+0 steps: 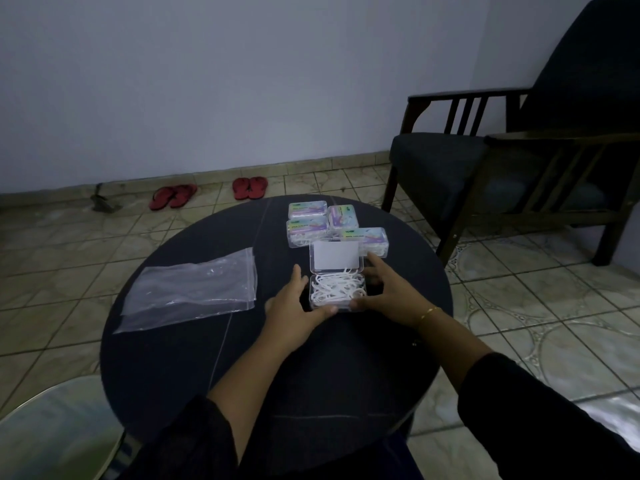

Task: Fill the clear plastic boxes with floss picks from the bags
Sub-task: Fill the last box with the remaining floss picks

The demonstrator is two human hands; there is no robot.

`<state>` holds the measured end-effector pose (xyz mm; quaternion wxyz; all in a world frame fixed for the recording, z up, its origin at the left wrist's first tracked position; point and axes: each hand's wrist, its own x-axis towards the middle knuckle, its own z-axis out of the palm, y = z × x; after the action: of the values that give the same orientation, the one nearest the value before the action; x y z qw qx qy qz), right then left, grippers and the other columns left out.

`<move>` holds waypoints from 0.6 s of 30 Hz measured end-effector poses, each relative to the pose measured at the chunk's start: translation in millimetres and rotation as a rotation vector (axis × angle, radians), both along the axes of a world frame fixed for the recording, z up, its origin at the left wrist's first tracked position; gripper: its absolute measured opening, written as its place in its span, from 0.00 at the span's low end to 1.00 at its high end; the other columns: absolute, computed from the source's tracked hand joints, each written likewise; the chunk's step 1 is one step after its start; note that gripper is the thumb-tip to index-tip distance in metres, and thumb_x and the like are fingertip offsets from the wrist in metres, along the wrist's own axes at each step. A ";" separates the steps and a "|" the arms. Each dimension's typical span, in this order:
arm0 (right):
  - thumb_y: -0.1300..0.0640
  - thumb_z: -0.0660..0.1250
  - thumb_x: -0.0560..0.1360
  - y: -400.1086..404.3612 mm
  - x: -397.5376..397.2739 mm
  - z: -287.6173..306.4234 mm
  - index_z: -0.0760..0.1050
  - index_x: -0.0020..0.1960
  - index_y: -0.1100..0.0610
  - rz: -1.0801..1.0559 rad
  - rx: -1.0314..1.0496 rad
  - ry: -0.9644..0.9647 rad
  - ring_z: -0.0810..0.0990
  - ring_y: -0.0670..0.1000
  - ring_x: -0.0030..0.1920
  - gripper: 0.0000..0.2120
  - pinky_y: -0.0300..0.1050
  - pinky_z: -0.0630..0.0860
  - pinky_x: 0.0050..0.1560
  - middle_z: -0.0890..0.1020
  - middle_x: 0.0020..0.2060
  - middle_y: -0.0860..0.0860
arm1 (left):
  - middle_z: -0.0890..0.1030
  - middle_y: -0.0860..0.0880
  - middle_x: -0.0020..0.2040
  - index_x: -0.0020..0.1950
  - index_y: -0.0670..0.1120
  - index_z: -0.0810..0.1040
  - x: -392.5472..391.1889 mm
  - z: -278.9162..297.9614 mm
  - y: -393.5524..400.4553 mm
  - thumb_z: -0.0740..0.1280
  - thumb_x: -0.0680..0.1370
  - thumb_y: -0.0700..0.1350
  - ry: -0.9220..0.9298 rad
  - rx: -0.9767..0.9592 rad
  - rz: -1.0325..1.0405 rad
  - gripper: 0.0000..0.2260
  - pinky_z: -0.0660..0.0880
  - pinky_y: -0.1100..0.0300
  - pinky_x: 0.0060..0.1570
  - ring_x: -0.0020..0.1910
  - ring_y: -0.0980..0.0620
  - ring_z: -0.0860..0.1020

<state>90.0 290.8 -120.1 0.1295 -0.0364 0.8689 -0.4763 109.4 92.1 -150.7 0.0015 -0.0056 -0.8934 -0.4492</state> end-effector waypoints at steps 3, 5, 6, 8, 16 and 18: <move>0.56 0.77 0.67 0.7 0.0 -1.2 0.48 0.77 0.50 -0.009 -0.033 -0.006 0.66 0.50 0.70 0.50 0.47 0.63 0.69 0.68 0.71 0.50 | 0.63 0.58 0.74 0.78 0.50 0.47 1.1 4.4 2.9 0.72 0.72 0.56 0.002 -0.097 0.001 0.44 0.48 0.54 0.72 0.76 0.50 0.53; 0.55 0.78 0.66 0.4 -0.4 -1.5 0.49 0.77 0.48 -0.010 -0.029 -0.012 0.67 0.51 0.70 0.50 0.49 0.62 0.70 0.69 0.70 0.50 | 0.61 0.57 0.75 0.78 0.49 0.53 -0.3 7.6 3.2 0.71 0.72 0.56 0.023 -0.153 -0.001 0.41 0.49 0.54 0.71 0.75 0.52 0.55; 0.55 0.78 0.66 0.2 -1.0 -1.0 0.48 0.77 0.48 -0.006 -0.019 -0.023 0.67 0.51 0.70 0.51 0.49 0.62 0.71 0.69 0.70 0.50 | 0.61 0.57 0.76 0.78 0.49 0.56 -1.1 8.7 2.8 0.72 0.72 0.57 0.029 -0.175 0.000 0.40 0.50 0.54 0.71 0.75 0.53 0.56; 0.56 0.77 0.66 0.3 -2.7 2.3 0.44 0.78 0.50 0.005 -0.016 -0.061 0.66 0.51 0.70 0.53 0.46 0.62 0.68 0.68 0.71 0.50 | 0.60 0.57 0.76 0.77 0.50 0.59 -2.2 9.8 1.9 0.72 0.72 0.57 0.018 -0.183 0.001 0.38 0.50 0.54 0.71 0.75 0.53 0.56; 0.62 0.76 0.68 2.6 -1.5 11.6 0.50 0.77 0.51 0.025 -0.045 -0.087 0.68 0.49 0.66 0.48 0.40 0.63 0.59 0.69 0.69 0.51 | 0.61 0.58 0.75 0.78 0.51 0.55 -1.4 9.9 2.9 0.70 0.72 0.60 0.016 -0.206 -0.006 0.40 0.51 0.54 0.70 0.75 0.54 0.57; 0.61 0.76 0.68 2.3 1.4 9.6 0.54 0.75 0.51 0.001 -0.066 -0.059 0.68 0.49 0.66 0.44 0.39 0.64 0.59 0.69 0.68 0.50 | 0.65 0.58 0.73 0.78 0.50 0.51 -0.6 10.0 3.4 0.70 0.72 0.60 0.018 -0.199 -0.001 0.43 0.52 0.54 0.69 0.74 0.54 0.58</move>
<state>91.3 293.1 -110.4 0.1542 -0.0272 0.8484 -0.5057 108.8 95.5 -140.7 0.0089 -0.0103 -0.9337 -0.3579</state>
